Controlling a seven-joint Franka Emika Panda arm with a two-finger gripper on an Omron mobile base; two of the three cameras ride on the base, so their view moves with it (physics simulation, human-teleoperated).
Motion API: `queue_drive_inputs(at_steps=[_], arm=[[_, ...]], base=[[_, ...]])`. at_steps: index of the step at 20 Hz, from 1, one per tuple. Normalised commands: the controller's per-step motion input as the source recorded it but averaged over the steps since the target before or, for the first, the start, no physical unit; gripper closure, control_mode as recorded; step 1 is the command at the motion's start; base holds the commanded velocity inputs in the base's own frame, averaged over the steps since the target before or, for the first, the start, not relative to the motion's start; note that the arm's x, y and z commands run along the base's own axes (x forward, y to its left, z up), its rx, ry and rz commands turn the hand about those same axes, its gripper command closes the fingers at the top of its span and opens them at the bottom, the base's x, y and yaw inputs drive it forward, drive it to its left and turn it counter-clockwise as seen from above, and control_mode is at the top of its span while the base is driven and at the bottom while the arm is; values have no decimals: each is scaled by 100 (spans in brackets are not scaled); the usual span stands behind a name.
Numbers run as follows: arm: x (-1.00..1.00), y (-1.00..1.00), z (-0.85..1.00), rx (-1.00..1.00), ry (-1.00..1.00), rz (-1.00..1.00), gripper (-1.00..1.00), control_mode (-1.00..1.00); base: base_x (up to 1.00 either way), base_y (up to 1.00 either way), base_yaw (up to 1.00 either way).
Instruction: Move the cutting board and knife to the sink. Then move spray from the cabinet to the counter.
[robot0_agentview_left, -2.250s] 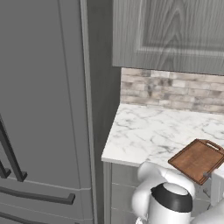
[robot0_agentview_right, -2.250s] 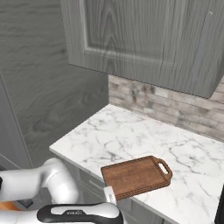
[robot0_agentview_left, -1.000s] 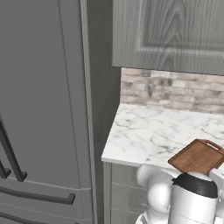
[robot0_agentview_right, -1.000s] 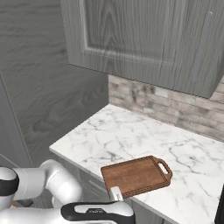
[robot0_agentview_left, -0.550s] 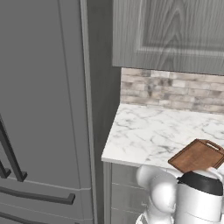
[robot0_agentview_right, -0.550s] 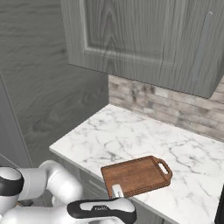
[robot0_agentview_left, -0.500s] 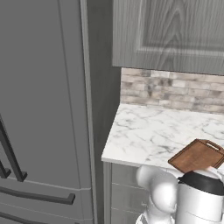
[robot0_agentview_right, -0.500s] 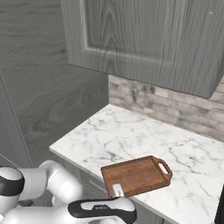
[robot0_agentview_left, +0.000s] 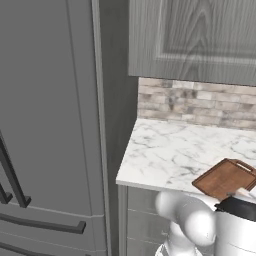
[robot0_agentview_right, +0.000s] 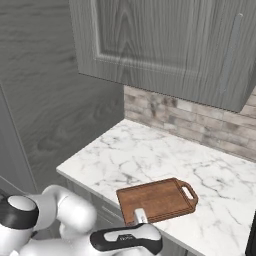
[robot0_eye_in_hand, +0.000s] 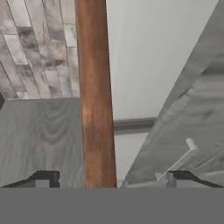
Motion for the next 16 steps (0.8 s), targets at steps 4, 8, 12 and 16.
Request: queue_drive_inputs(at_steps=[4,8,12,16], arm=[[13,-19,0,4,-3,0,100,-100],[2,-25,0,7,-4,0,100,-100],[-3,-32,0,10,-5,0,100,-100],[-29,-31,0,11,-7,0,100,-100]], base=[[0,0,0],[0,0,0],[0,0,0],[0,0,0]])
